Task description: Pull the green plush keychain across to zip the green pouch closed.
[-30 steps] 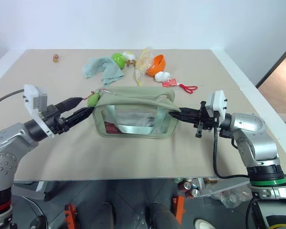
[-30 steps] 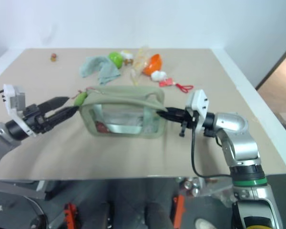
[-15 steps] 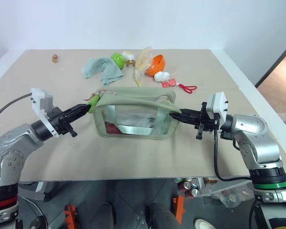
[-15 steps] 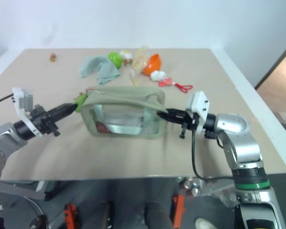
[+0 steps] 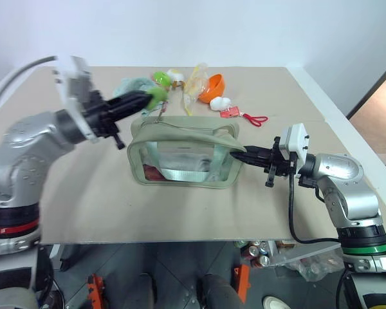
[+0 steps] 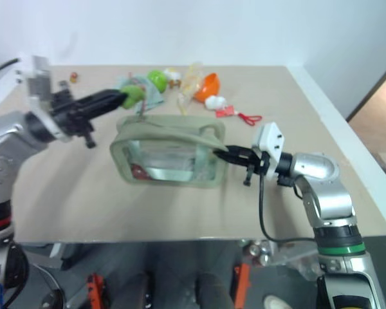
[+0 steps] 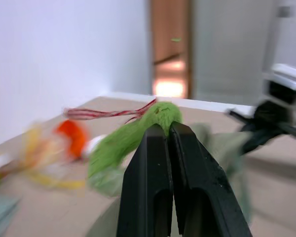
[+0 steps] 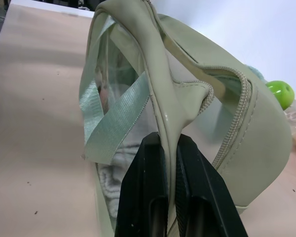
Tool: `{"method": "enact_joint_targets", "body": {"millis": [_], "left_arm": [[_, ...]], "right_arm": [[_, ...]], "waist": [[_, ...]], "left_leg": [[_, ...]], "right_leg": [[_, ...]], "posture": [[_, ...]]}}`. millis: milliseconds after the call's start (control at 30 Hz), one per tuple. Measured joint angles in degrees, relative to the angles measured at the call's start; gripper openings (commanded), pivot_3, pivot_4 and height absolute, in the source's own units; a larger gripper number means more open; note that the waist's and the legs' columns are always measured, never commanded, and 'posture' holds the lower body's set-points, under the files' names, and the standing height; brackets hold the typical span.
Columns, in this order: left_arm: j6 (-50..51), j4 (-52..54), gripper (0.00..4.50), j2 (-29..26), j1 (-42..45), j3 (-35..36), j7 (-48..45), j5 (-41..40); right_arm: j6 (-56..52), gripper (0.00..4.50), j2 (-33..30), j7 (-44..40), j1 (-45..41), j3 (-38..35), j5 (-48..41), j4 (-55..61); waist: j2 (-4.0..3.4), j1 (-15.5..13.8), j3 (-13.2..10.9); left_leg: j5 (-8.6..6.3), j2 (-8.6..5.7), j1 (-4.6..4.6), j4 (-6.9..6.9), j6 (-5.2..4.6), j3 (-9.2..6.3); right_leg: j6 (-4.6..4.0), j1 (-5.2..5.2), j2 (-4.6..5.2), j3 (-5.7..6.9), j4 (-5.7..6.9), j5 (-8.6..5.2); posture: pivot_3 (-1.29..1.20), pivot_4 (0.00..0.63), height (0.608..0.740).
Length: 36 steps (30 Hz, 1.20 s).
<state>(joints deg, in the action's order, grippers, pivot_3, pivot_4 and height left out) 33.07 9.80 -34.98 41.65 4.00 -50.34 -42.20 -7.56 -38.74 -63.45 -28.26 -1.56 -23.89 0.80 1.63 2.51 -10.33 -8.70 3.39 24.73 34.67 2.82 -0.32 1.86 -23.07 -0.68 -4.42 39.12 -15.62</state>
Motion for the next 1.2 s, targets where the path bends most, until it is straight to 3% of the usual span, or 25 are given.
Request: {"method": "enact_joint_targets", "body": {"millis": [133, 267, 500, 700, 933, 1200], "left_arm": [[-4.1, -4.5, 0.08, 2.1, 1.9, -8.4, -5.4, 7.0], [-5.4, -6.6, 0.08, 1.2, 2.9, -11.5, -11.1, 10.6], [-1.7, -7.5, 2.32, 0.1, 4.6, -10.0, -13.0, 9.7], [5.0, -0.6, 4.38, -5.0, 1.7, -2.3, -10.2, 5.0], [11.0, 12.0, 4.38, -7.6, -12.9, 8.0, -0.3, 0.8], [6.6, 14.0, 4.38, 0.6, -23.1, 9.7, 12.3, 5.4]], "right_arm": [[0.3, 0.0, 0.1, -0.1, -0.1, 0.2, 0.6, -0.1], [0.6, 0.0, 0.1, 0.2, -0.1, 0.2, 1.1, -0.1], [1.2, 0.0, 0.1, 0.3, 0.3, 0.2, 1.5, -0.1], [1.6, 0.0, 0.4, 0.1, 0.1, 0.2, 1.6, -0.5], [2.3, 0.0, 0.5, -0.5, -0.9, 0.2, 1.7, -2.2], [2.6, 0.0, 0.7, -1.3, -1.6, 0.6, 1.7, -3.1]], "waist": [[-0.01, 0.3, 0.0], [-0.01, 0.2, 0.0], [-0.01, 0.2, 0.0], [-0.01, 0.4, 0.0], [0.0, 0.2, 0.0], [0.01, 0.1, 0.0]], "left_leg": [[-0.01, 0.02, -0.01, -0.03, -0.01, 0.02], [-0.01, 0.03, 0.0, -0.06, -0.01, -0.02], [0.0, 0.02, 0.01, 0.01, -0.02, 0.0], [-0.01, 0.06, 0.0, -0.04, -0.03, 0.0], [0.01, 0.06, -0.04, 0.01, -0.02, 0.0], [0.06, 0.06, -0.18, 0.04, -0.06, 0.01]], "right_leg": [[-0.01, -0.05, -0.04, -0.08, 0.0, 0.01], [-0.01, -0.05, -0.06, -0.03, 0.02, -0.01], [0.02, -0.04, -0.03, -0.05, 0.02, 0.0], [0.02, -0.06, -0.05, -0.05, 0.03, -0.01], [0.01, 0.01, 0.0, -0.04, 0.03, 0.01], [-0.02, 0.15, -0.02, -0.05, 0.03, 0.11]], "posture": [[0.0, 0.15, 0.74], [0.0, 0.15, 0.74], [0.0, 0.15, 0.74], [0.0, 0.15, 0.74], [0.0, 0.15, 0.74], [0.0, 0.15, 0.74]]}}
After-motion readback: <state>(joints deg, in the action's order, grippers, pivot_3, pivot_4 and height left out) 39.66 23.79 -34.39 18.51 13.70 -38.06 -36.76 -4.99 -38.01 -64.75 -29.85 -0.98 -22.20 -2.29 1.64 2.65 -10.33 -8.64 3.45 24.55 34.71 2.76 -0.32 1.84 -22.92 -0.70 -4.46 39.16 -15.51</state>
